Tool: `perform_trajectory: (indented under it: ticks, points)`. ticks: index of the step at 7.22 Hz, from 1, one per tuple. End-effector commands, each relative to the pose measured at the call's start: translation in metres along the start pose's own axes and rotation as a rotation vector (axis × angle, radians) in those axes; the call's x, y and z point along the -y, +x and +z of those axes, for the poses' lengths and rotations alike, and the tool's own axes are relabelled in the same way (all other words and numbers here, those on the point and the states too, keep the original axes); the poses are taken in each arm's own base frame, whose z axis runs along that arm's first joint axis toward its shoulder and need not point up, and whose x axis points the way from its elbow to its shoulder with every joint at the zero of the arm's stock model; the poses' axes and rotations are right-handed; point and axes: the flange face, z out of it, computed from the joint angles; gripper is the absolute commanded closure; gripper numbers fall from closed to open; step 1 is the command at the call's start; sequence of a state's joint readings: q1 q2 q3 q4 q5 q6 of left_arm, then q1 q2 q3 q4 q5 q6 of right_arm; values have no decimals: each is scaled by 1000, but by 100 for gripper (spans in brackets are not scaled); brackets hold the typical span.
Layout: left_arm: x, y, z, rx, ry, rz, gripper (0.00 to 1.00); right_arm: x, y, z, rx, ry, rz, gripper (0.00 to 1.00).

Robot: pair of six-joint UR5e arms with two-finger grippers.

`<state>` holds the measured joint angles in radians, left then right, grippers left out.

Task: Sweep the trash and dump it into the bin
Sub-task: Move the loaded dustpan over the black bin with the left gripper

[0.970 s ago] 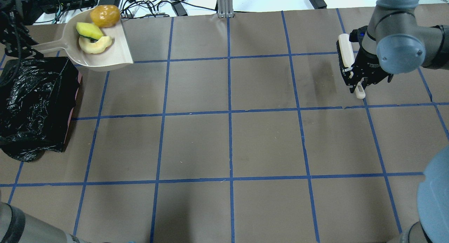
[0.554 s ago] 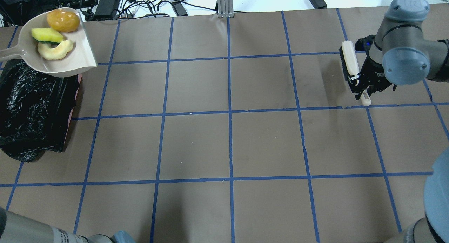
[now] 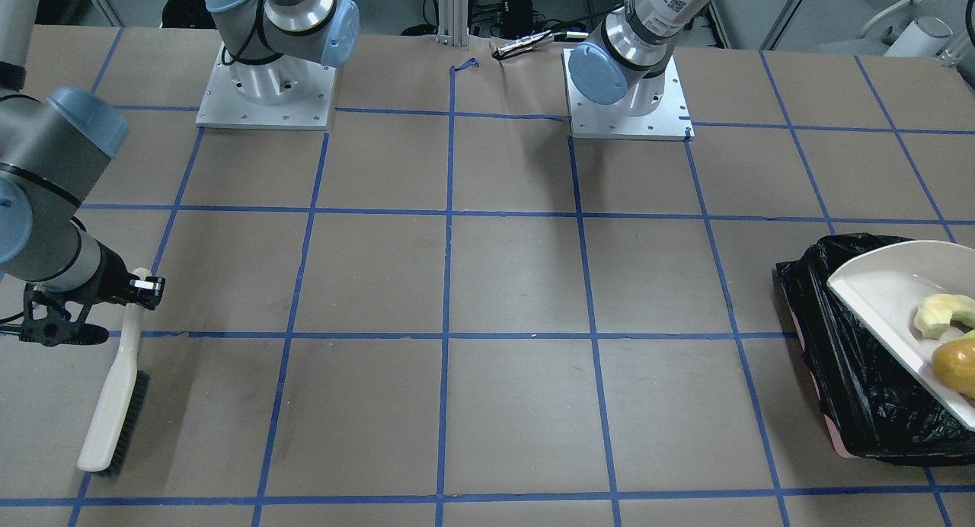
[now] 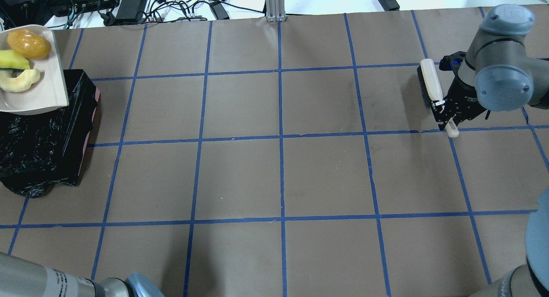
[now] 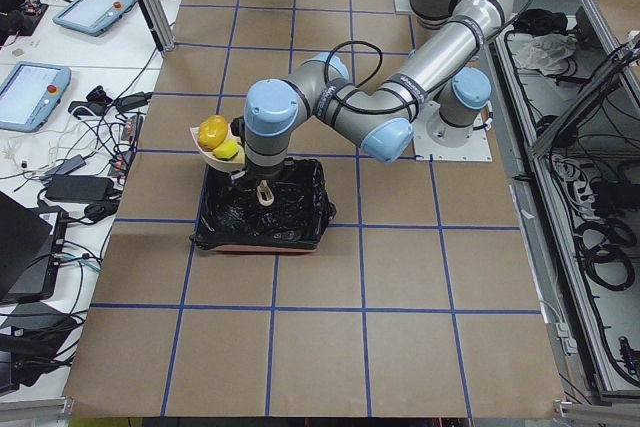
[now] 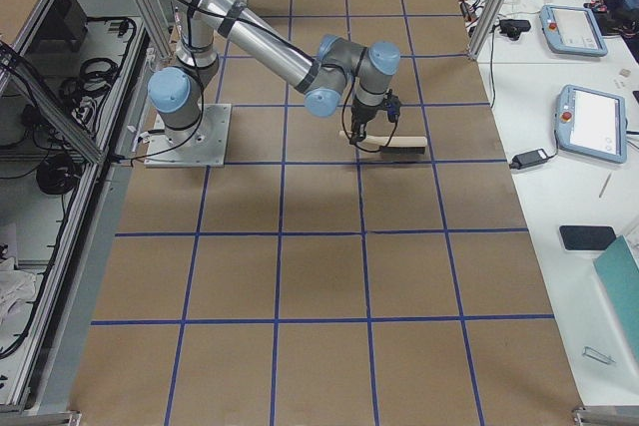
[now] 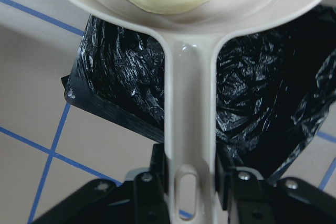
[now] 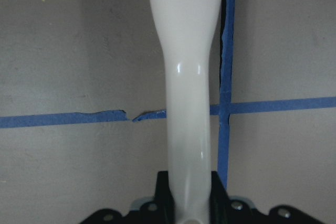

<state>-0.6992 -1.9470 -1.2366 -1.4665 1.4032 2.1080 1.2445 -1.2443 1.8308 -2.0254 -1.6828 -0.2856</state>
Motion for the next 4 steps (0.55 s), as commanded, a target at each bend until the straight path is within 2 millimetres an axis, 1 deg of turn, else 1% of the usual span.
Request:
perform_trajectory:
  ticks: [1,2,4]
  points:
    - [-32,4,2,-1,-3,55,83,-3,0,4,-2,-7,-11,100]
    - [-39,-1,-1,7,-13,142,84,0,3,2,-14,16,-47,100]
    - [-47,-11,0,10,-20,179,86,1,3,1,-18,21,-56,100]
